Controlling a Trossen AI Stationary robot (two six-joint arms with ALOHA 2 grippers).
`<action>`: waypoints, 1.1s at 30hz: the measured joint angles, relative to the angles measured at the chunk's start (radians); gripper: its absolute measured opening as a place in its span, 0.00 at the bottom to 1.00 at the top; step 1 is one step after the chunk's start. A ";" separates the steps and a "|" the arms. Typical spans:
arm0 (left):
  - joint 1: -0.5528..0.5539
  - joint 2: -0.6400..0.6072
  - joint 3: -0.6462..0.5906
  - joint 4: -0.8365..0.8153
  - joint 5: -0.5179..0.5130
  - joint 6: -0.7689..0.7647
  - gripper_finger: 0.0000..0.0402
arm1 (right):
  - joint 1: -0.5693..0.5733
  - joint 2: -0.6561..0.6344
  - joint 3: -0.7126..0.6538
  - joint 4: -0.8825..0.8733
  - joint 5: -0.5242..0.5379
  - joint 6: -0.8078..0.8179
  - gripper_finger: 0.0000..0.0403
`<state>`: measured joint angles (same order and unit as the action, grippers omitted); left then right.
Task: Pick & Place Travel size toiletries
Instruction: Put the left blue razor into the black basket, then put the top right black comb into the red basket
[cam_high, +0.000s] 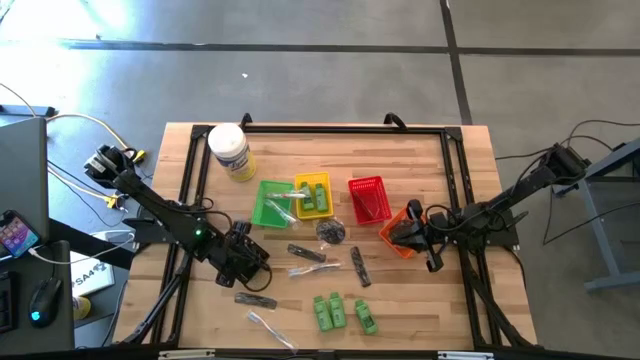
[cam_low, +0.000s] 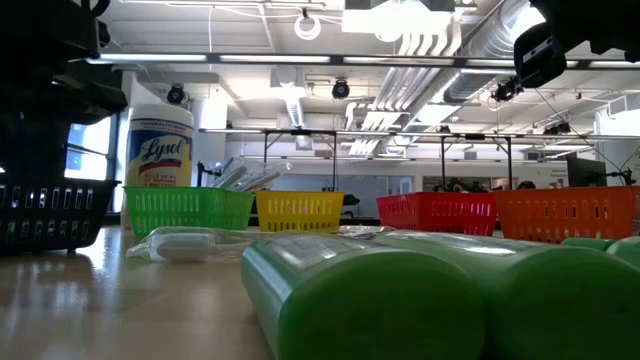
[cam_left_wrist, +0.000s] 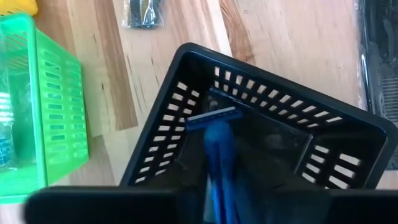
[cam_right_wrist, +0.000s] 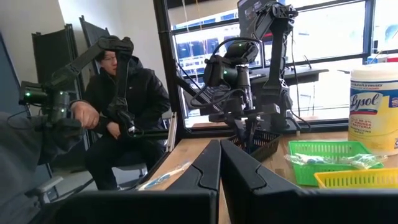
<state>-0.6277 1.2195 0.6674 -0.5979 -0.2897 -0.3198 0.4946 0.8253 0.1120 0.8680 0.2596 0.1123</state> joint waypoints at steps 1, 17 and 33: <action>0.000 0.001 0.000 0.000 0.000 -0.002 0.21 | 0.000 0.000 0.000 0.000 0.000 0.000 0.00; -0.001 -0.107 0.094 0.047 -0.095 0.116 0.47 | 0.000 0.000 0.000 0.000 -0.001 -0.009 0.00; 0.271 -0.734 -0.444 0.844 0.014 0.517 0.03 | 0.000 0.002 0.000 0.000 0.002 -0.057 0.00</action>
<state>-0.3562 0.4851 0.2232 0.2461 -0.2753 0.1969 0.4946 0.8268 0.1123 0.8684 0.2619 0.0548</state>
